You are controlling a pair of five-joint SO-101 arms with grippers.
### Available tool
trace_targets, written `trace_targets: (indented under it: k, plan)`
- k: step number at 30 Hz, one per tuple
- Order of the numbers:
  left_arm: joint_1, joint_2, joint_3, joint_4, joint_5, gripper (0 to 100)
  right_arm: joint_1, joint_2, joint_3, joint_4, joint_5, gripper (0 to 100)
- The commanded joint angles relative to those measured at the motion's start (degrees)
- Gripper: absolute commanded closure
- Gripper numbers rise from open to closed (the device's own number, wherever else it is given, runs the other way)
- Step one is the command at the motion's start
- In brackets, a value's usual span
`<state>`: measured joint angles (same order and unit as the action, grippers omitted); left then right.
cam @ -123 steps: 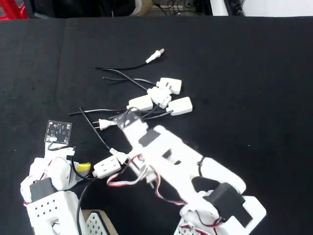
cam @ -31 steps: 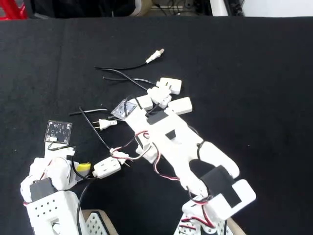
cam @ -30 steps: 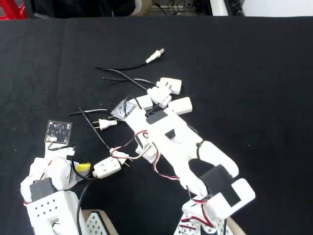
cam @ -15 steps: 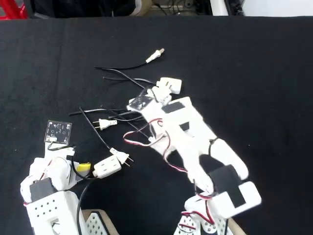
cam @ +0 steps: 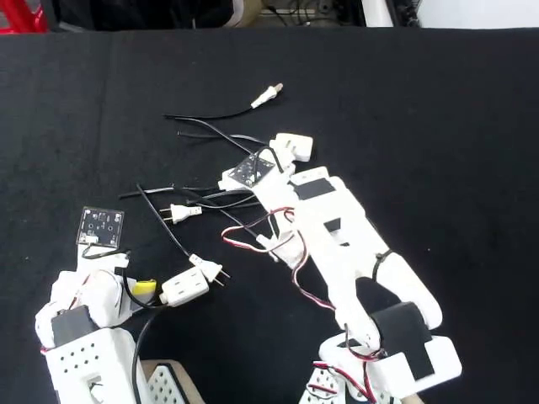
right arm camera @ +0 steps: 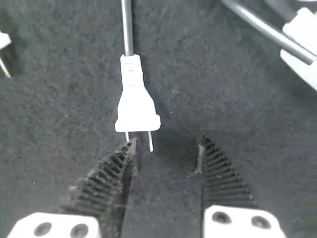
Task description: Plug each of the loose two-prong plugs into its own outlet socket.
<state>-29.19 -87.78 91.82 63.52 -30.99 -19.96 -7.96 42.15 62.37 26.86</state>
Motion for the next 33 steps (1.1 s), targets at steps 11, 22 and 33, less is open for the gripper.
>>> trace_targets:
  k: [11,22,33]
  plan:
    - [0.7,-0.2,-0.4,-1.1,-0.5,60,-3.9,-1.6,5.0,-8.9,-0.4,80.4]
    - [0.7,-0.2,-0.4,-1.1,-0.5,60,-7.9,1.7,7.2,-10.4,-0.4,80.4]
    - [0.7,-0.2,-0.4,-1.1,-0.5,60,-9.6,11.7,-1.5,-3.3,-3.6,80.4]
